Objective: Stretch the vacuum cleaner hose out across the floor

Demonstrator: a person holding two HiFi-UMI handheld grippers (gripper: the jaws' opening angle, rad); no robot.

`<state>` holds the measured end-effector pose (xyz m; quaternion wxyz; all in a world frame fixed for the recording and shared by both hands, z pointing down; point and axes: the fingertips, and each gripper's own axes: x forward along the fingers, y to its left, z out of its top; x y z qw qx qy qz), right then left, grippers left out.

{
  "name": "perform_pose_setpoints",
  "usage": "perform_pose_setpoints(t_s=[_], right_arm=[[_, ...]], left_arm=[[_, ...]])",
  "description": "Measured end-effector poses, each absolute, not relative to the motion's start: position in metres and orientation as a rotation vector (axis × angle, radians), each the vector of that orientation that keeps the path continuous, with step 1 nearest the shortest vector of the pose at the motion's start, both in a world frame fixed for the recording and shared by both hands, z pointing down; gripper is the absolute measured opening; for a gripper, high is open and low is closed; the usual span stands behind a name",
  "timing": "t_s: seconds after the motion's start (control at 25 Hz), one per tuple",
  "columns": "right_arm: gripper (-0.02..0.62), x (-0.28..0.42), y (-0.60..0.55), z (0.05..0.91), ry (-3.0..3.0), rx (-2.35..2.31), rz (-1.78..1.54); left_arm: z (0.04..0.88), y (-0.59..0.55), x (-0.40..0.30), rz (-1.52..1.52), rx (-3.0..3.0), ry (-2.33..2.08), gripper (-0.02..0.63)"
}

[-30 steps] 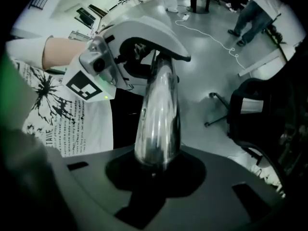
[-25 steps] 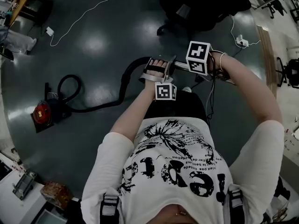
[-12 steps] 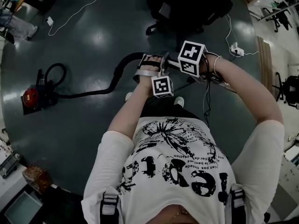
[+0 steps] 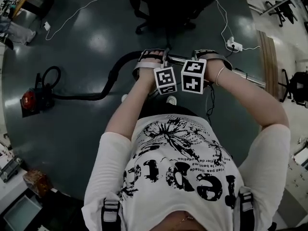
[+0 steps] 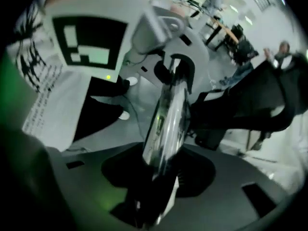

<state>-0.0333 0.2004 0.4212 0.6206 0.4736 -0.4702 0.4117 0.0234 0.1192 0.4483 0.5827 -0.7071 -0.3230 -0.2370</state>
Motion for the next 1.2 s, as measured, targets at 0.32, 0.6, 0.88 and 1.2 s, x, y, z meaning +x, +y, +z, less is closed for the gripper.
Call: perform_pose_setpoints(t_s=[0.32,0.6,0.88,1.2], right_arm=[[0.169,0.022,0.196,0.342,-0.437,0.870,-0.042],[0.166,0.062,0.204,0.306,-0.283,0.785,-0.126],[0.080,0.085,0.232,0.313,-0.362,0.706,0.135],[0.074,0.061,0.288,0.349,-0.579,0.696,0.456]], left_arm=[[0.451,0.144,0.026,-0.853,-1.665,-1.106,0.132],[0.433,0.170,0.017,-1.027,-1.427,-1.550,0.130],[0.421,0.184,-0.014,-1.161,-1.009,-1.945,0.127],[0.429,0.227,-0.044,-1.217,-0.891,-2.152,0.127]])
